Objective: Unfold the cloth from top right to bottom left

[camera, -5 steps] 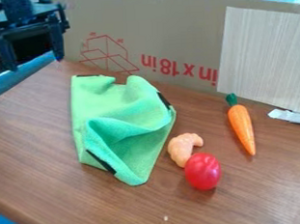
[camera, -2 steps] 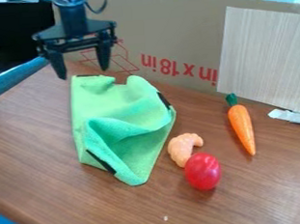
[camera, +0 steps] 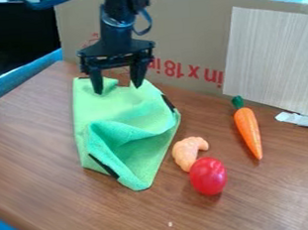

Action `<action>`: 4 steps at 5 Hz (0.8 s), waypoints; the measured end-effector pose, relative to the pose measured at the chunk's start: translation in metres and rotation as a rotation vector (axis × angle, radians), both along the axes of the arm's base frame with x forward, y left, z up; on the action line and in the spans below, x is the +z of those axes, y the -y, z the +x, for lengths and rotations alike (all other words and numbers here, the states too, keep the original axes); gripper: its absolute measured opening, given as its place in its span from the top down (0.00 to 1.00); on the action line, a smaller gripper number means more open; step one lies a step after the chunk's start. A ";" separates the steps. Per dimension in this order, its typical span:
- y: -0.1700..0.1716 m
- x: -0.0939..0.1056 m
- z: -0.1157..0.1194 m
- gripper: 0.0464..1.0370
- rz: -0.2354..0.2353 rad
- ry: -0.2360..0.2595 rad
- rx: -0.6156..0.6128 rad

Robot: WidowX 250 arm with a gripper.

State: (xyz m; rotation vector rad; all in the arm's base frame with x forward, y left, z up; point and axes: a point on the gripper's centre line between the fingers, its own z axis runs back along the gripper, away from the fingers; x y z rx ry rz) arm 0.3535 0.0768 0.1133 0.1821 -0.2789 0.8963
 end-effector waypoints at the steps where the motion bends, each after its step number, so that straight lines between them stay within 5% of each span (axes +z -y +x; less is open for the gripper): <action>1: 0.013 -0.004 0.016 0.04 0.018 -0.014 0.027; 4: 0.037 -0.027 0.041 0.04 0.067 -0.071 0.058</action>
